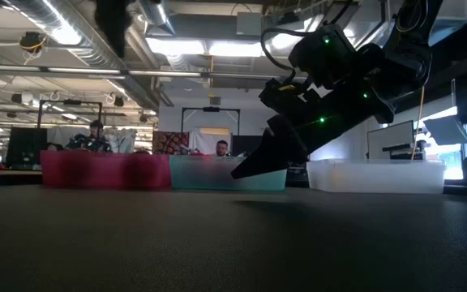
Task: Sort produce into baskets
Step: Put the lemon into the white bin
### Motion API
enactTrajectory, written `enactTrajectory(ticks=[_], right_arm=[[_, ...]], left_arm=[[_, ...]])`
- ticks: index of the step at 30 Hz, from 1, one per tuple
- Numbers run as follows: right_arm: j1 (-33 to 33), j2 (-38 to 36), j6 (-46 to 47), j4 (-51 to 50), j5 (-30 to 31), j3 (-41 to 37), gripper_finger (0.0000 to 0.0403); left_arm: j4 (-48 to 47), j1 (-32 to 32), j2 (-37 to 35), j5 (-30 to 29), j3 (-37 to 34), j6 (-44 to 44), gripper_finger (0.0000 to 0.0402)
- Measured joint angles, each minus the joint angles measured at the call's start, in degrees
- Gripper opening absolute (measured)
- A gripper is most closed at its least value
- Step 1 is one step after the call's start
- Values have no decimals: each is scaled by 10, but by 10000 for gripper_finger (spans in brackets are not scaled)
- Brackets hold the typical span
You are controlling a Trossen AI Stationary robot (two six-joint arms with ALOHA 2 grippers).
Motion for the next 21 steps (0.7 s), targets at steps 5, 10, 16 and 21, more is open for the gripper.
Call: enactTrajectory(ticks=[5,10,16,21], right_arm=[[0,0,0,1,0,0,1],[0,0,1,1,0,0,1],[0,0,1,1,-1,0,1],[0,0,0,1,-1,0,1]], left_arm=[[0,-10,-17,1,-80,-32,210],[5,-10,-12,1,-138,-32,210],[1,12,-12,19,-176,-45,210],[9,24,-4,49,-207,-36,220]])
